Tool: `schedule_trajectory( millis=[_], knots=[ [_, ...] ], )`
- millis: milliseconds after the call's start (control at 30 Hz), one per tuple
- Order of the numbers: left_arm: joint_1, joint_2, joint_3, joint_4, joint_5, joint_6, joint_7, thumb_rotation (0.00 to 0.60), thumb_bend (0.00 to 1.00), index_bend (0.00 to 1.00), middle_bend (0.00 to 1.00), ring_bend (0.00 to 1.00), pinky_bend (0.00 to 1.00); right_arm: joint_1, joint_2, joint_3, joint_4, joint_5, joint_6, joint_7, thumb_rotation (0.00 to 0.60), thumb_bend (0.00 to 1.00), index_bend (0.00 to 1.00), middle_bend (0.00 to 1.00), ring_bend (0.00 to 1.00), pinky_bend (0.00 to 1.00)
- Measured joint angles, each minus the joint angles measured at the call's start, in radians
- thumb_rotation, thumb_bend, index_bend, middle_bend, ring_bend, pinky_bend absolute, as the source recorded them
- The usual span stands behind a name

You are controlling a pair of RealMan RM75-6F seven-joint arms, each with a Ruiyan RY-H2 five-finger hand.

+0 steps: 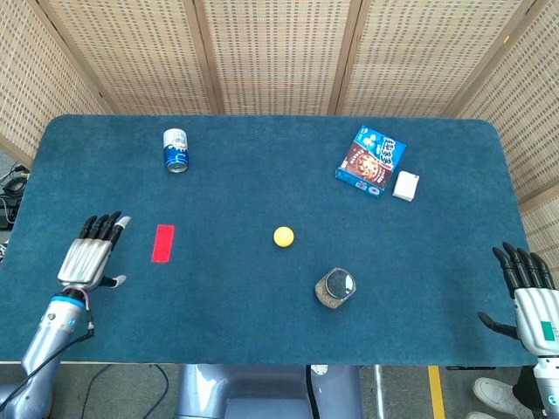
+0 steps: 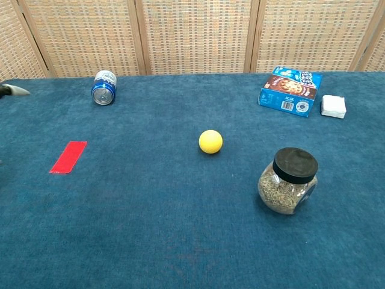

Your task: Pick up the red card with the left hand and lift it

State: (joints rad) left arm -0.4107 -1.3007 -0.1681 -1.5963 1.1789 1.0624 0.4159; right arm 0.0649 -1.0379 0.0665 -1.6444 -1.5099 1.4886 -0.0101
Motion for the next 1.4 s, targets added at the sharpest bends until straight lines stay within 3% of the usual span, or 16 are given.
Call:
schedule_trajectory(
  millis=[100,300,567,1400],
  knots=[
    [-0.045,-0.066,-0.010,0.100,-0.014,-0.047,-0.022,0.600,0.03,0.15,0.00,0.00,0.00,0.003,-0.004,0.003,0.010,0.019,-0.015,-0.001,0.600,0.00,0.00,0.00,0.00,0.00],
    [-0.098,-0.167,-0.011,0.253,-0.007,-0.090,-0.107,0.600,0.16,0.21,0.00,0.00,0.00,0.007,-0.013,0.006,0.029,0.042,-0.032,0.000,0.600,0.00,0.00,0.00,0.00,0.00],
    [-0.113,-0.209,0.008,0.318,0.013,-0.097,-0.174,0.600,0.25,0.23,0.00,0.00,0.00,0.005,-0.017,0.003,0.029,0.039,-0.030,-0.006,0.600,0.00,0.00,0.00,0.00,0.00],
    [-0.121,-0.320,0.029,0.473,0.007,-0.104,-0.256,0.600,0.24,0.24,0.00,0.00,0.00,0.009,-0.008,0.007,0.035,0.050,-0.042,0.027,0.600,0.00,0.00,0.00,0.00,0.00]
  ],
)
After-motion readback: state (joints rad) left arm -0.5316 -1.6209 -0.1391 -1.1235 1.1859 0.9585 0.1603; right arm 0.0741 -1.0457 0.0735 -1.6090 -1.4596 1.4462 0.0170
